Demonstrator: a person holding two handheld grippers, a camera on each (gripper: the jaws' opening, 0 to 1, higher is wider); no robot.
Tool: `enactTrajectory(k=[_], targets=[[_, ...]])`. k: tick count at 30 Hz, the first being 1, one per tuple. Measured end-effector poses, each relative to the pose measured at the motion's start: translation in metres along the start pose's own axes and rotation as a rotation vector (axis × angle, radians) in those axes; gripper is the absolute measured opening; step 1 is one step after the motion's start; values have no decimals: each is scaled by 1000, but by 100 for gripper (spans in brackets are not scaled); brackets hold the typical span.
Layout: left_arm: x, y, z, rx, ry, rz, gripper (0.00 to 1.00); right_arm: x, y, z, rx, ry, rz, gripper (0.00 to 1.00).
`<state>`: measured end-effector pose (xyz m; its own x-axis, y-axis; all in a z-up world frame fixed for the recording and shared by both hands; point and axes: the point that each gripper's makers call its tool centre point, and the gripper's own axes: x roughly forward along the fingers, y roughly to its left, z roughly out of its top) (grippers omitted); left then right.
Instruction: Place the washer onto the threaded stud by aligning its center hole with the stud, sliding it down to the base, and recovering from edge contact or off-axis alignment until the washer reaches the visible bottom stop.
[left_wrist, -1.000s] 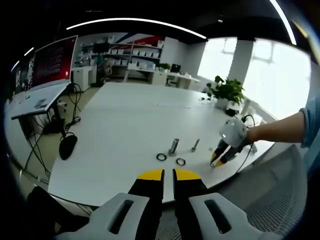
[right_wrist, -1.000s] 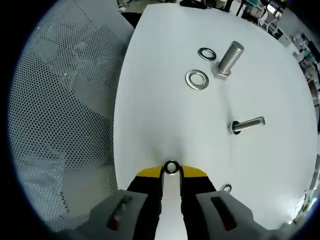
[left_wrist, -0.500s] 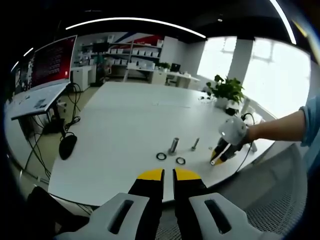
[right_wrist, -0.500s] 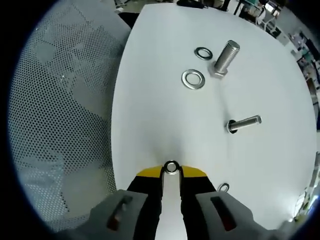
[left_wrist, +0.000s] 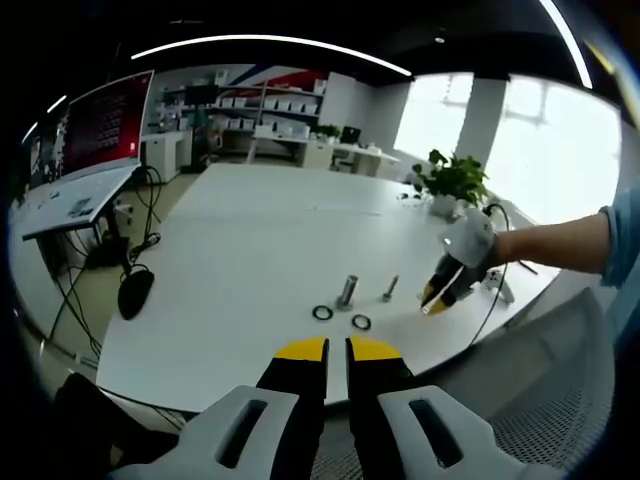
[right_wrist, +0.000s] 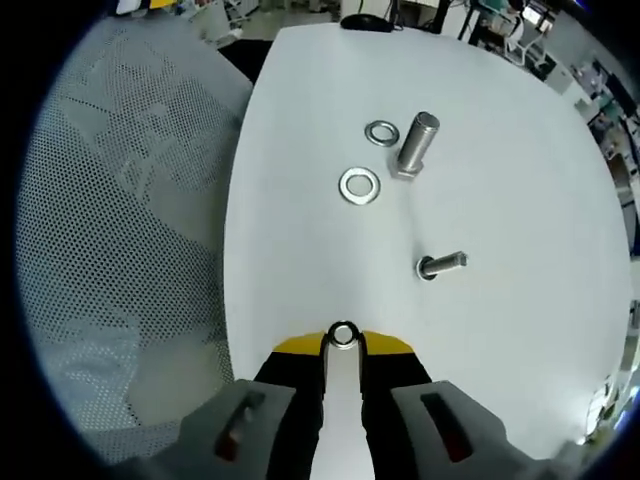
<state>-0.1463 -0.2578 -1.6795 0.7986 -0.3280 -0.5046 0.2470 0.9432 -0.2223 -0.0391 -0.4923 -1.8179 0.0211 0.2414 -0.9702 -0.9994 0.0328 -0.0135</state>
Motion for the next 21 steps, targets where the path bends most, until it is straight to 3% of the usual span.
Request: enactTrajectory(k=[12,21], targets=[[0,0,0,-1,-2,0,4,-12,-16,13,11,-34,-34,13],[0,0,0,-2,-2,1,4,-21,-35,30,26,-92,-126,13]])
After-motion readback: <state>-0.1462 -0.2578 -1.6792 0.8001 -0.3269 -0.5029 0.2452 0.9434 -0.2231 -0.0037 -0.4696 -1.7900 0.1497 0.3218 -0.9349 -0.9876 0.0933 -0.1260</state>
